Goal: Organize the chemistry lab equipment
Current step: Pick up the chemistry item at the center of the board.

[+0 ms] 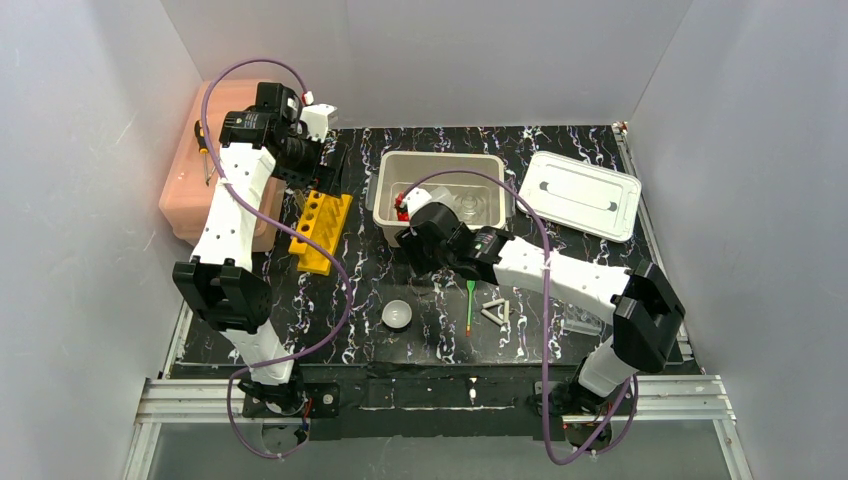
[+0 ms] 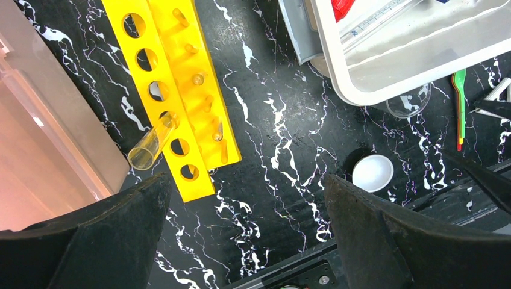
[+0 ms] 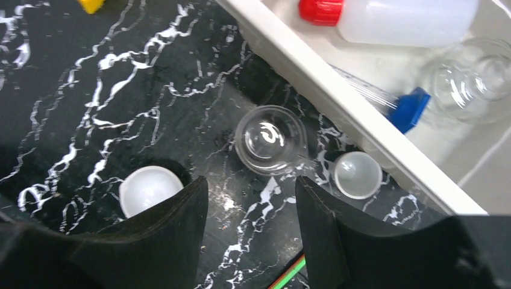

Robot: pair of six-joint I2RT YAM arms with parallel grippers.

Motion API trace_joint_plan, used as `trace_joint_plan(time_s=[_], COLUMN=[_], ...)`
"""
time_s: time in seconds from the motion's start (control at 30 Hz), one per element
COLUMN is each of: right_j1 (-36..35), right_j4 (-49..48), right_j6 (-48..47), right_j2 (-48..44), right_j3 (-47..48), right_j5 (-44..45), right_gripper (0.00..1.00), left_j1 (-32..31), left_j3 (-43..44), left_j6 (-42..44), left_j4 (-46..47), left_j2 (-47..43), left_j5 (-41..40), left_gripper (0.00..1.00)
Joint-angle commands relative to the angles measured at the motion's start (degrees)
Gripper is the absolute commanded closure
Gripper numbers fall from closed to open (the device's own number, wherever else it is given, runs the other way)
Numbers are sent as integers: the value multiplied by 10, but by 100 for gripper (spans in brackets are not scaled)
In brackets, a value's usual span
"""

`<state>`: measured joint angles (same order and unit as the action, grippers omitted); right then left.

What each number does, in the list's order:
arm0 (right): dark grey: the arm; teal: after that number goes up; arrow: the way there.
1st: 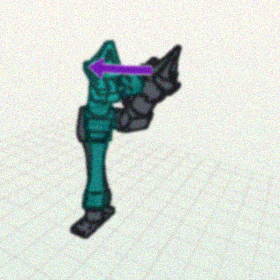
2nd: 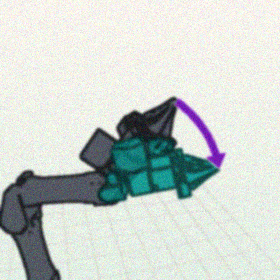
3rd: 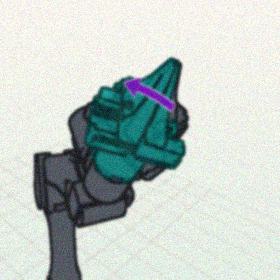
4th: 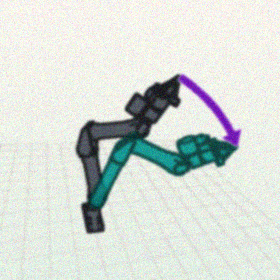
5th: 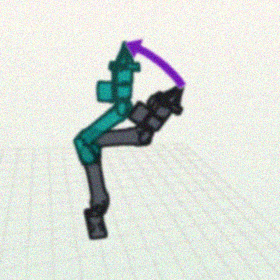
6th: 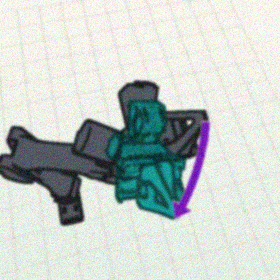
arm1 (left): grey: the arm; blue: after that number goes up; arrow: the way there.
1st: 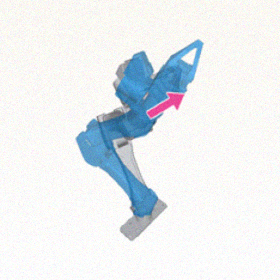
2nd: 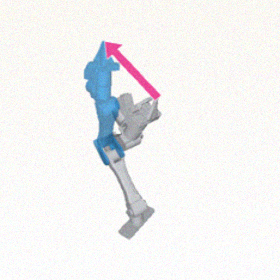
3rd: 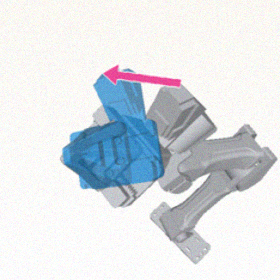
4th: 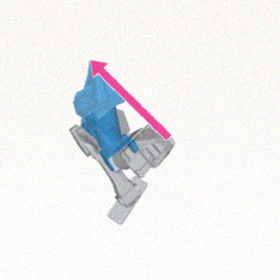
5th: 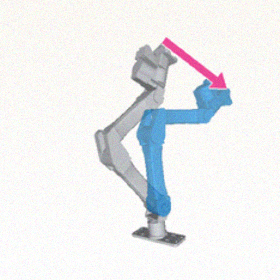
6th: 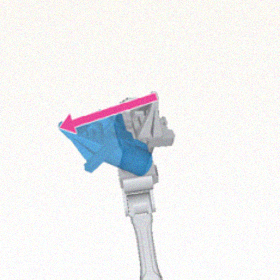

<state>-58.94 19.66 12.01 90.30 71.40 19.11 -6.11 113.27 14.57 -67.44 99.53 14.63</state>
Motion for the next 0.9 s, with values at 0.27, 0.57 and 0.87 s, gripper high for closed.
trace_joint_plan(time_s=[0.27,0.57,0.87], right_j1=[-11,-12,-12], right_j4=[-30,-31,-42], right_j6=[-28,-46,-56], right_j2=[60,100,116], right_j3=[37,37,30], right_j5=[-81,-47,-31], right_gripper=[45,46,47], left_j1=[3,3,4], left_j3=[-17,-22,-17], left_j6=[-3,3,4], left_j4=[-2,-1,-1], left_j2=[-32,-39,-36], left_j5=[2,-6,-5], left_gripper=[2,2,2])
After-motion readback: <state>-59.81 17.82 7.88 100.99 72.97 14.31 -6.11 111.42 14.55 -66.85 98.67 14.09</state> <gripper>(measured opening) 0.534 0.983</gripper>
